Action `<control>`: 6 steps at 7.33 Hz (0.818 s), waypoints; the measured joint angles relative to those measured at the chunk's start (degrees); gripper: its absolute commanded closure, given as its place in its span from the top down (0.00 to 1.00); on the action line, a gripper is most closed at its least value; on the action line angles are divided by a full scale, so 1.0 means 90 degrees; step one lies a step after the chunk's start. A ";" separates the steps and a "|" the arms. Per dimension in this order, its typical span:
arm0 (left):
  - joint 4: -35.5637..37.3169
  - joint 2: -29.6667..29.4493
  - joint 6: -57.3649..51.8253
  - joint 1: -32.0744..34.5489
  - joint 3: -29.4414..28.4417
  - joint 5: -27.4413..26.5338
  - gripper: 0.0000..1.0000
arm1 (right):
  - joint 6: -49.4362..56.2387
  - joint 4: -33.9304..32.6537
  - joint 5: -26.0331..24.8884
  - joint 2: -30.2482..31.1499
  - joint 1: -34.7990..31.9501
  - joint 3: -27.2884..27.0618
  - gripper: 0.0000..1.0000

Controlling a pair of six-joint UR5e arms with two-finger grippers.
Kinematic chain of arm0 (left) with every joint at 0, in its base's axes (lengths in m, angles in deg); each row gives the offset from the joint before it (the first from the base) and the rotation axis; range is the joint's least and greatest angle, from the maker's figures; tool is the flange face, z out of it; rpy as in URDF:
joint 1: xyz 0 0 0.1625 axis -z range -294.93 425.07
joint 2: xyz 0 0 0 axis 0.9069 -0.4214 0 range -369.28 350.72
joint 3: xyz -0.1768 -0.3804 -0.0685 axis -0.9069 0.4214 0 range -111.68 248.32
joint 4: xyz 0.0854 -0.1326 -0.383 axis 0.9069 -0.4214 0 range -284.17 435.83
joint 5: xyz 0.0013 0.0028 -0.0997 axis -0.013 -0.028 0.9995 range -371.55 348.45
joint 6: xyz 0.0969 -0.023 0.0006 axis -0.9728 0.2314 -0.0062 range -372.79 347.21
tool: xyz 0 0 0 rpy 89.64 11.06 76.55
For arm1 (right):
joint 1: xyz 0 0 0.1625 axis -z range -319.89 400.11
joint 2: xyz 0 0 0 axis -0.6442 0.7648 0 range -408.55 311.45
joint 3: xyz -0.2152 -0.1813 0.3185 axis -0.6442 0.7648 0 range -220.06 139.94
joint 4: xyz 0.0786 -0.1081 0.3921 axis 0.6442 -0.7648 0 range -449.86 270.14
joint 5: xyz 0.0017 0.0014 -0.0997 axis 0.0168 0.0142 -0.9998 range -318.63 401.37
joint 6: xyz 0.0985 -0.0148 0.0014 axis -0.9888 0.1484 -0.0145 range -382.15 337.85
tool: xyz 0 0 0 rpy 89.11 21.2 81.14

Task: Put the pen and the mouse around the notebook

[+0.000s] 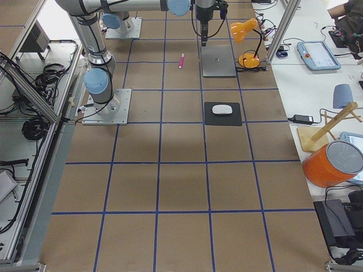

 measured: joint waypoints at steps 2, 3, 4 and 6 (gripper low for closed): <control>-0.0223 0.0350 -0.0419 -0.0460 -0.0002 -0.0015 1.00 | -0.0009 0.0013 -0.0088 0.0005 0.0005 -0.0025 1.00; -0.0278 0.0417 -0.0454 -0.0520 0.0001 -0.0027 1.00 | -0.0014 0.0013 -0.0096 0.0008 0.0008 0.0005 1.00; -0.0297 0.0443 -0.0464 -0.0539 0.0007 -0.0032 1.00 | -0.0009 0.0027 -0.0101 0.0000 0.0025 -0.0011 1.00; -0.0320 0.0462 -0.0468 -0.0546 0.0013 -0.0035 1.00 | 0.0008 0.0030 -0.0036 0.0000 0.0066 -0.0068 1.00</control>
